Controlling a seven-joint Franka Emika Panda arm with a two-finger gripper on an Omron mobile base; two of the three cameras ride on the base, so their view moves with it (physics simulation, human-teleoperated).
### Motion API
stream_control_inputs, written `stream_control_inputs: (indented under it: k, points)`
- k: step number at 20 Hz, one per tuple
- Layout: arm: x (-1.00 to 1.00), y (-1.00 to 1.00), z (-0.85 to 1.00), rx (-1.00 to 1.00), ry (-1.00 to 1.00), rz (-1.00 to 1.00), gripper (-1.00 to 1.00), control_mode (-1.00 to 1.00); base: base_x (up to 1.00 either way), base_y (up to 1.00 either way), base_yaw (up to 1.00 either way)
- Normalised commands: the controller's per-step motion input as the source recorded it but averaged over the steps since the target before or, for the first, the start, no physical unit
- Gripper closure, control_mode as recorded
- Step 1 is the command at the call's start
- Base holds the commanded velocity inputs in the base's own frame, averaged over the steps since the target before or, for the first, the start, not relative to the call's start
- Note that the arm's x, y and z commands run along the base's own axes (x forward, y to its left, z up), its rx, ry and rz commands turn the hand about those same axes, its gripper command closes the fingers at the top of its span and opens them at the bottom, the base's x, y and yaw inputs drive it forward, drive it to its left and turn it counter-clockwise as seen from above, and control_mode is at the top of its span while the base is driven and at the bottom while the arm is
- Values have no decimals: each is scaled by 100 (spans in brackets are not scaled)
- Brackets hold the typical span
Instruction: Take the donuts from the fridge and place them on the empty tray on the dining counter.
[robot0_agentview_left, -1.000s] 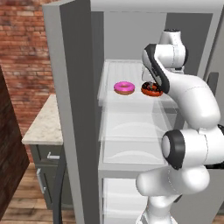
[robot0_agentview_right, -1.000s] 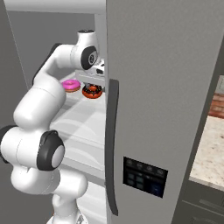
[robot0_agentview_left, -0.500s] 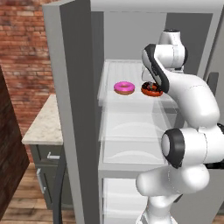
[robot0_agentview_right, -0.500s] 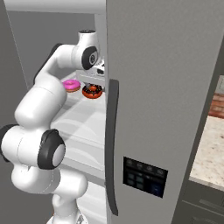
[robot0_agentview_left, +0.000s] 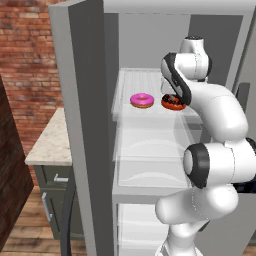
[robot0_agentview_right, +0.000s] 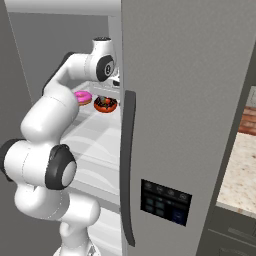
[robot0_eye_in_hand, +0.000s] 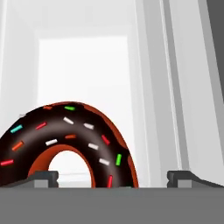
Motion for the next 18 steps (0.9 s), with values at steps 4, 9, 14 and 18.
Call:
stream_control_inputs:
  k: [4, 9, 14, 18]
  points:
    - [2, -4, -31, 0, 0, 0, -100, -100, 0, 0, 0]
    - [0, 5, -44, 0, 0, 0, 100, -100, 0, 0, 0]
    - [0, 36, -22, 0, 0, 0, 100, -100, 0, 0, 0]
    - [0, 11, 7, -2, -3, -2, 100, -100, 0, 0, 0]
